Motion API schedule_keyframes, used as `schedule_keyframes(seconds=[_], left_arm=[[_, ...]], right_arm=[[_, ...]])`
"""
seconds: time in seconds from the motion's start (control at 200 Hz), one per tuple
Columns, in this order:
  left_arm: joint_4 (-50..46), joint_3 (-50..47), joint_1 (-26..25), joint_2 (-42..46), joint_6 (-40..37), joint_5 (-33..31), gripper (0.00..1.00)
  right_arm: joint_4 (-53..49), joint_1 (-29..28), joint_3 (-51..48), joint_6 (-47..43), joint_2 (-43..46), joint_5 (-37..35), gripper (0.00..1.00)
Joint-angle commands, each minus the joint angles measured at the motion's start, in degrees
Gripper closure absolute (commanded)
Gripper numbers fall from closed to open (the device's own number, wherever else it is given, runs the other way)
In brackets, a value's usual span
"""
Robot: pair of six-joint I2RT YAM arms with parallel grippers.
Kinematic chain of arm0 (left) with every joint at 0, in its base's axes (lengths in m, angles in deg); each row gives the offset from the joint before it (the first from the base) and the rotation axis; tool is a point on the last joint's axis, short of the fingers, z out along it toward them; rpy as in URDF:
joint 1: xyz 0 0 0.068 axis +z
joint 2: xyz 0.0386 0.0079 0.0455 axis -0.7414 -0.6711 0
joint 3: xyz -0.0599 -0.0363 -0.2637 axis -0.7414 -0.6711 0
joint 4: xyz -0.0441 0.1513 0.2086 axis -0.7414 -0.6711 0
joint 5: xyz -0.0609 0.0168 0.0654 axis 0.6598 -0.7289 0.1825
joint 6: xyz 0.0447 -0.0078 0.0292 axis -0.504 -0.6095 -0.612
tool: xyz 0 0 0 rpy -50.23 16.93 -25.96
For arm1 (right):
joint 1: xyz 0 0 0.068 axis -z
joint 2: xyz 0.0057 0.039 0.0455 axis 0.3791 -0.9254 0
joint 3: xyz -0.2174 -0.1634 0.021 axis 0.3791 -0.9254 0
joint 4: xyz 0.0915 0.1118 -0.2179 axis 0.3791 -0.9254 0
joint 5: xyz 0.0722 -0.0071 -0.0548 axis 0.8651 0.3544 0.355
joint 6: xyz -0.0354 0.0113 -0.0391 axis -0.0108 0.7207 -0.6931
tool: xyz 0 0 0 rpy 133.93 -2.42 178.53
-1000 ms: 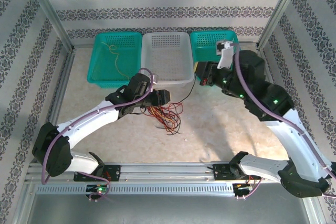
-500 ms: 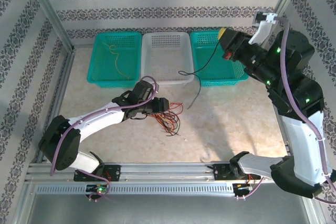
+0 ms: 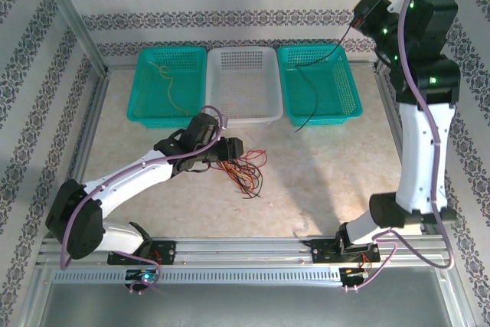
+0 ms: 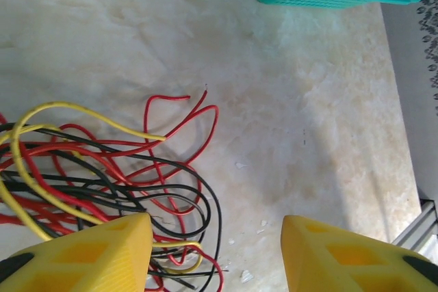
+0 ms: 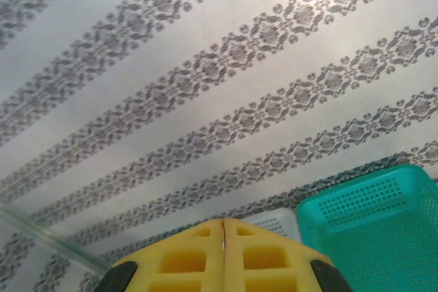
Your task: Untangle the cables
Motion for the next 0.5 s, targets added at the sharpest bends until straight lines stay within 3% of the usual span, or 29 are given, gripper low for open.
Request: schedule_keyframes(seconds=[0.0, 0.3, 0.4, 0.5], left_arm=[[-5.15, 3.52, -0.88, 1.65, -4.09, -2.96, 0.47], [-8.34, 8.03, -0.88, -0.25, -8.33, -6.37, 0.45], [-9.77, 9.18, -0.87, -1.13, -9.49, -7.19, 0.44], [-11.28, 10.32, -0.84, -1.62, -10.57, -8.15, 0.44]], right_arm=[[-0.85, 2.28, 5.43, 0.89, -4.90, 1.43, 1.00], [-0.32, 7.06, 9.59, 0.98, -18.60, 0.87, 0.99], [-2.07, 7.64, 10.13, 0.31, -21.89, 0.75, 0.83], [-0.74, 7.64, 5.42, 0.17, -20.85, 1.30, 0.57]])
